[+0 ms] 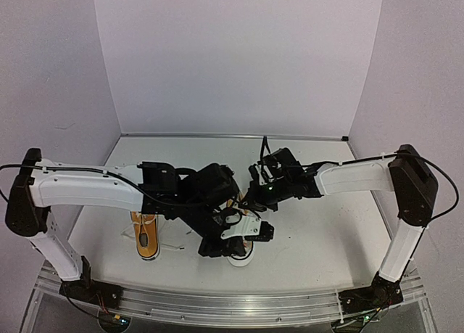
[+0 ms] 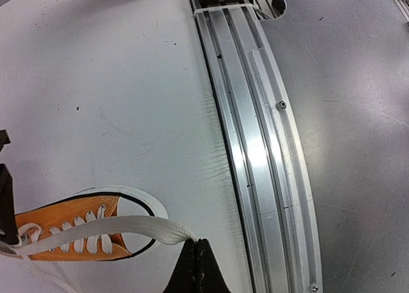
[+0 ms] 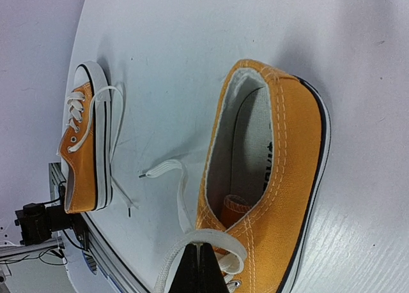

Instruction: Tie the shoes

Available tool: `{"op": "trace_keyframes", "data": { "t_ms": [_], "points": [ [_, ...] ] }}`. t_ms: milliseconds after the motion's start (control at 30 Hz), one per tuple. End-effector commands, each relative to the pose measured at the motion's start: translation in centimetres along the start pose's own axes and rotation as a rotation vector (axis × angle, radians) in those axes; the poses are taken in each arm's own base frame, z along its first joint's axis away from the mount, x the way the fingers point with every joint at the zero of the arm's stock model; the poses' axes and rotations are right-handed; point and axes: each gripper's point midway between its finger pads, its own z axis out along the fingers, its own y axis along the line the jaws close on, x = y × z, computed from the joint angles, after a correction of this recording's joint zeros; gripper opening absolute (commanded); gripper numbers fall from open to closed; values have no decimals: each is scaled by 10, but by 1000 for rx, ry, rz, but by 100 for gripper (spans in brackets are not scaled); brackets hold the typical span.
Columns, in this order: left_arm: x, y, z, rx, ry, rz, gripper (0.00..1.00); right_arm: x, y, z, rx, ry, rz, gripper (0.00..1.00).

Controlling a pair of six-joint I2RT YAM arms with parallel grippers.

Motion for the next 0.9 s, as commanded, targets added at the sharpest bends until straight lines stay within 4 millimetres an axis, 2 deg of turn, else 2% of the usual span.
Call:
{"op": "trace_keyframes", "data": {
  "t_ms": [0, 167, 233, 467, 667, 867],
  "points": [
    [-36, -12, 18, 75, -55, 158, 0, -20, 15, -24, -42, -63, -44, 0],
    [-37, -27, 51, 105, 29, 266, 0, -18, 12, -23, -42, -53, -52, 0],
    [-36, -27, 61, 96, 59, 306, 0, -18, 12, -24, -44, -53, -55, 0],
    [-41, -3, 76, -20, 55, 351, 1, -17, 13, -23, -49, -46, -59, 0],
    [-46, 20, 82, -152, 28, 342, 12, -15, 11, -20, -49, -36, -58, 0],
    [-54, 29, 65, -197, -33, 297, 35, -15, 11, -21, -49, -36, -59, 0]
  ]
}}
